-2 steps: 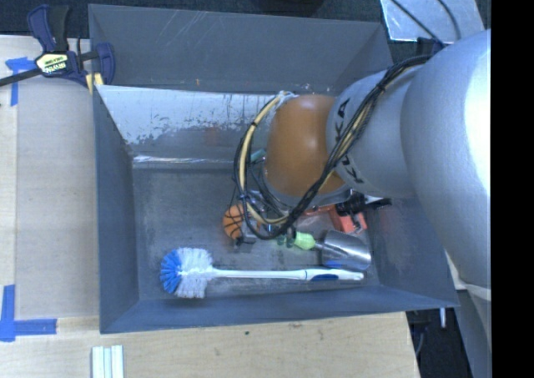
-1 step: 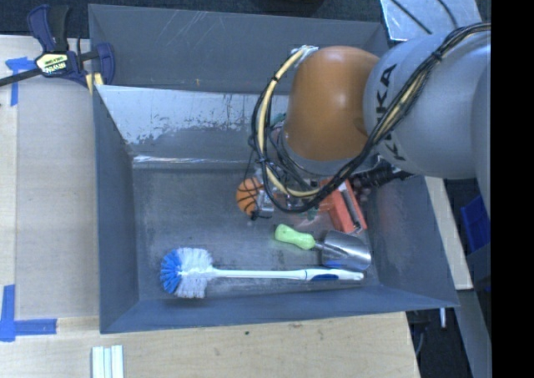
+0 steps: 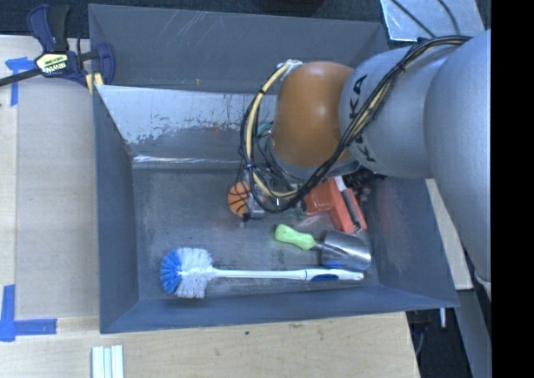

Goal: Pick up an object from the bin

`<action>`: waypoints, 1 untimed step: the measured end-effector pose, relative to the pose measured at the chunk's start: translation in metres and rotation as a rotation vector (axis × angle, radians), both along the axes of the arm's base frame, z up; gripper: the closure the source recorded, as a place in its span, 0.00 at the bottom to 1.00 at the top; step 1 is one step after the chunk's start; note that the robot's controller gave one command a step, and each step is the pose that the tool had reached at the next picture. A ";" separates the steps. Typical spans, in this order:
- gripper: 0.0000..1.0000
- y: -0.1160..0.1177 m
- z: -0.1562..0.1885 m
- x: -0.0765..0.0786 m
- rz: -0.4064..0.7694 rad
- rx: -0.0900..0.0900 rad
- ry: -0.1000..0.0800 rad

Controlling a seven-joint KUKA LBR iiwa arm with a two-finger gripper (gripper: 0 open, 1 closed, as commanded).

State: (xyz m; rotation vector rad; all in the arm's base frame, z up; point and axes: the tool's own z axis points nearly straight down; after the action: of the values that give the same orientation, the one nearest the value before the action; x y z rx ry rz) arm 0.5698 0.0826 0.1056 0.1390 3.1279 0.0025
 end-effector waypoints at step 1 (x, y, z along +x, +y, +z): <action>1.00 0.004 0.073 -0.010 -0.006 -0.001 0.009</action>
Offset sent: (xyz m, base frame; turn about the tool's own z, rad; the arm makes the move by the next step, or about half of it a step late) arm 0.0287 -0.0010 -0.0356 -0.0030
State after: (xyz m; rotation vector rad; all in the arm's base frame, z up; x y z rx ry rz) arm 0.5599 0.0863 0.1788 0.1487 3.1366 0.0004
